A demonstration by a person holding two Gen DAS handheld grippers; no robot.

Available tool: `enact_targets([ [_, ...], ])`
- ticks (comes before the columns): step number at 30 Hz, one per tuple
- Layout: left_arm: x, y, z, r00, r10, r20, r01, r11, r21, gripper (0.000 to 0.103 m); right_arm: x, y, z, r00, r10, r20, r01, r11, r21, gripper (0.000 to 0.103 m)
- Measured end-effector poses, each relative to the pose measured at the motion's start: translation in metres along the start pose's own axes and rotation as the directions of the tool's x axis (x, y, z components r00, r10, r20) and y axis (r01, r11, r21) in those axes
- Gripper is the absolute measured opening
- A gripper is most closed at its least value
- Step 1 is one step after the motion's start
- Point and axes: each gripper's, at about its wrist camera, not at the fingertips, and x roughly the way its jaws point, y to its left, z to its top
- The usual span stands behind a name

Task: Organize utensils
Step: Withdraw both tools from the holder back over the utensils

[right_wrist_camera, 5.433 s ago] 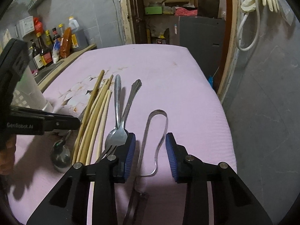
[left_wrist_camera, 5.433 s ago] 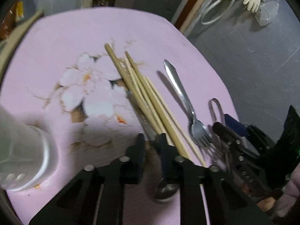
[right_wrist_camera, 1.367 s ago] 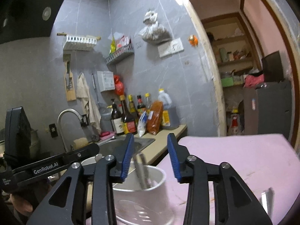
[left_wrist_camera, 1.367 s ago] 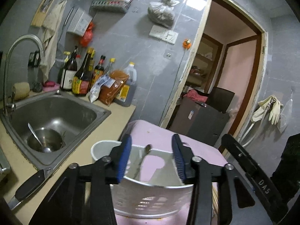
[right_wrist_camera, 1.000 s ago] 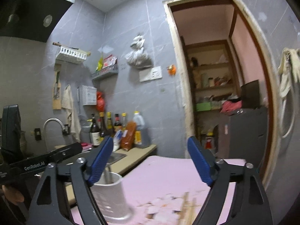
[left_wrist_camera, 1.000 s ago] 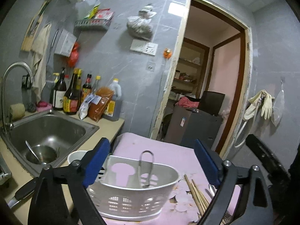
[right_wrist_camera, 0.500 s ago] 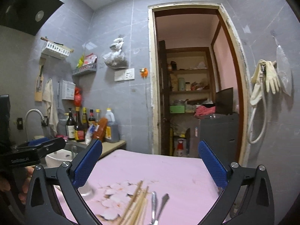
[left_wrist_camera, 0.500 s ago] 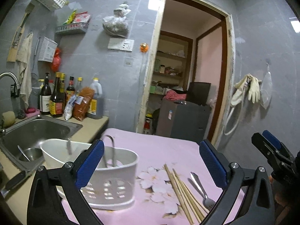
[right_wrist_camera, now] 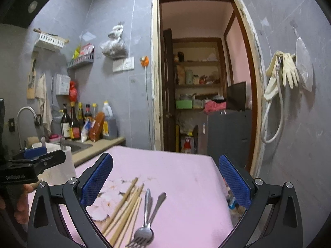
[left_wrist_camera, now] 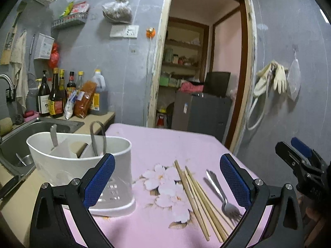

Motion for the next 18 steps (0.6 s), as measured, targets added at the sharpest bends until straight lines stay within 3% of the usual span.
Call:
enact_targets([
  [4, 0.015, -0.006, -0.007, 0.997, -0.007, -0.073, 0.009, 1.0, 0.023, 0.099, 0.012, -0.004, -0.006, 0.997, 0.004, -0.074, -0.004, 1.0, -0.002, 0.1],
  [7, 0.026, -0.009, -0.012, 0.992, -0.014, -0.122, 0.018, 0.999, 0.03, 0.098, 0.023, -0.006, -0.011, 0.99, 0.006, -0.14, -0.006, 1.0, -0.003, 0.088],
  [10, 0.039, -0.013, -0.018, 0.984, -0.026, -0.177, 0.035, 0.998, 0.046, 0.088, 0.036, -0.009, -0.016, 0.975, -0.001, -0.223, 0.001, 1.0, -0.001, 0.079],
  [14, 0.065, -0.019, -0.026, 0.954, -0.056, -0.293, 0.074, 0.996, 0.052, 0.068, 0.06, -0.014, -0.025, 0.935, 0.009, -0.353, -0.005, 1.0, 0.012, 0.058],
  [18, 0.087, -0.018, -0.035, 0.913, -0.077, -0.4, 0.1, 0.994, 0.037, 0.052, 0.076, -0.015, -0.037, 0.898, 0.024, -0.439, -0.018, 1.0, 0.019, 0.047],
])
